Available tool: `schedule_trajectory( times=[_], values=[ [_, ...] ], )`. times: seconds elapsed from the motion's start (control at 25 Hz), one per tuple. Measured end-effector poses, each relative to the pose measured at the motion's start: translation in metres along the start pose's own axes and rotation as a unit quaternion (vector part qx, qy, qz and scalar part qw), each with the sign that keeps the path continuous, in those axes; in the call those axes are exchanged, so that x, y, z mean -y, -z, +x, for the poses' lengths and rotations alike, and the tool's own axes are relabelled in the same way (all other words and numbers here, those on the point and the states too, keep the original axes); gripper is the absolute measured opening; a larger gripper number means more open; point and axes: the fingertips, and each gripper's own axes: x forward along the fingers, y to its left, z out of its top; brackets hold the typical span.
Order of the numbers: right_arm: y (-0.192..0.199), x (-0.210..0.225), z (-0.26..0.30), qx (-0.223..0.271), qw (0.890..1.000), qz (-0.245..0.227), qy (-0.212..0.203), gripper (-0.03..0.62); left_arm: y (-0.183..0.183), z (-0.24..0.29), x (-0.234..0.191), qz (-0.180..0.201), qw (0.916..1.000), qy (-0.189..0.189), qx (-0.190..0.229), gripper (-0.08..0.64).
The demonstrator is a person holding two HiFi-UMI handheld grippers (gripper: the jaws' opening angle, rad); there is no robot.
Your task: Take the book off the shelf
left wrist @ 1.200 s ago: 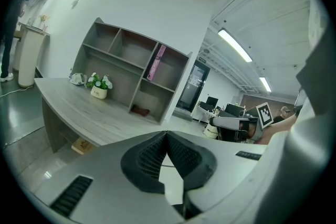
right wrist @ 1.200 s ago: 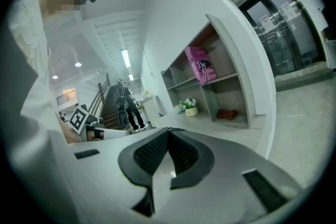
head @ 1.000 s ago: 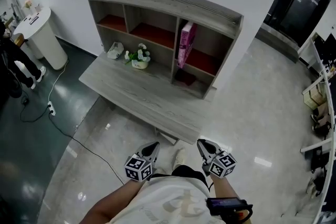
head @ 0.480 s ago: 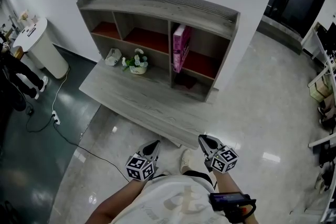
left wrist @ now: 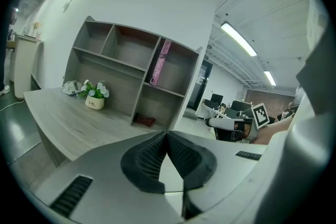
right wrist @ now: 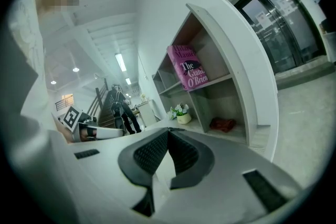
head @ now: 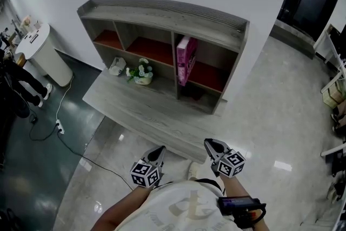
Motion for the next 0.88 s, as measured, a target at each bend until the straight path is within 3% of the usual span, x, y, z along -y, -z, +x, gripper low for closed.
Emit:
schedule_trajectory(
  times=[0.88],
  values=[
    [-0.052, 0.095, 0.052, -0.001, 0.999, -0.008, -0.035, 0.005, -0.05, 0.099, -0.011, 0.005, 0.9994, -0.031, 0.014, 0.002]
  ],
)
